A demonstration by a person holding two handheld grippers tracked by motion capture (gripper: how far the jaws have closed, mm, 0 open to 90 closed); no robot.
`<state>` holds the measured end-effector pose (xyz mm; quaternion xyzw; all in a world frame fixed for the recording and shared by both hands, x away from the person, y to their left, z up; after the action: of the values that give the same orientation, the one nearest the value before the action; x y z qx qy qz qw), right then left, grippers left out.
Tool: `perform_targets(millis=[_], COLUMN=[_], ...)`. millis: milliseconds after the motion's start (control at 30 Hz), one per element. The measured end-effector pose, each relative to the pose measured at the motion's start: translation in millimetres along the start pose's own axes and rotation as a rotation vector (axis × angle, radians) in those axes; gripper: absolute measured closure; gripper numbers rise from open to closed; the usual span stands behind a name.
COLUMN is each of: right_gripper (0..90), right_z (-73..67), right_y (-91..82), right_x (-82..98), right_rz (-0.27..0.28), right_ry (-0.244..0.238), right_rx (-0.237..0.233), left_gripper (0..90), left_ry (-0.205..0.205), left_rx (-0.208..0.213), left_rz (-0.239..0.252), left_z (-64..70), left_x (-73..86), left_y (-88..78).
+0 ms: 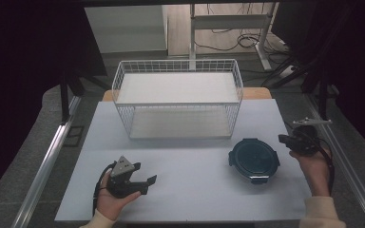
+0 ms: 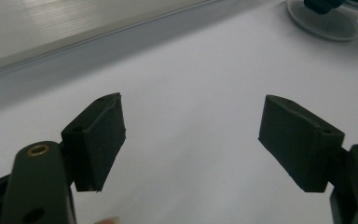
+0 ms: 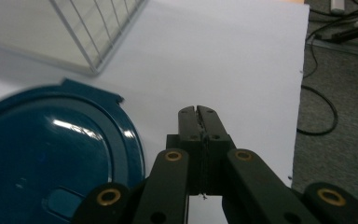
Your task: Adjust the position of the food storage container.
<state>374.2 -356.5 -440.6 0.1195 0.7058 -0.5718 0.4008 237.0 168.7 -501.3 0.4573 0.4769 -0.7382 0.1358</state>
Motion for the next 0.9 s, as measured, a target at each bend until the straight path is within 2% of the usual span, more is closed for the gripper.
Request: perform_targets(millis=[333,367,567,733,800,833,867,900], right_gripper=[90.0,90.0,90.0,90.0,90.0,90.0,90.0,90.0], right_z=[-10.4,-13.4,-21.5,-22.5,-21.1,-20.0,-18.3,-18.3], right_y=[14.0,15.7,12.3,10.1,12.8,15.1,17.3,17.3], right_x=[4.0,3.9,2.1,2.1,3.8,5.5,6.9,6.9], right_rz=[-0.091,-0.105,-0.114,-0.122,-0.146,-0.158,-0.15,-0.15], right_ry=[-0.057,-0.087,-0.122,-0.123,-0.119,-0.112,-0.085,-0.085], right_rx=[-0.058,-0.067,-0.026,-0.024,-0.013,-0.016,-0.025,-0.025], left_gripper=[22.0,22.1,22.1,22.0,22.0,22.0,22.1,22.1], left_ry=[0.003,0.003,0.006,0.007,0.008,0.008,0.008,0.008], left_rx=[-0.003,-0.005,-0.007,-0.006,-0.007,-0.008,-0.008,-0.008], left_rz=[-0.009,-0.009,-0.006,-0.013,-0.013,-0.013,-0.013,-0.013], left_z=[-1.7,-1.7,-1.1,-1.1,-1.0,-1.0,-1.0,-1.1], left_x=[0.2,0.3,0.1,0.7,0.7,0.7,0.7,0.8], left_y=[0.9,0.9,-0.2,1.1,1.2,1.2,1.2,1.3])
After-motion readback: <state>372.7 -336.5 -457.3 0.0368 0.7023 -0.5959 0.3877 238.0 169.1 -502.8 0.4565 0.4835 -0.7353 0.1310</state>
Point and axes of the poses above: each handheld gripper's, and its own axes: y roughly forward along the jaws, x roughly out of its underside, z roughly to its right, the point moved 1 cm from there along y, roughly forward along the jaws, and after that the axes turned 3 degrees about -x, right-handed, at the moved point
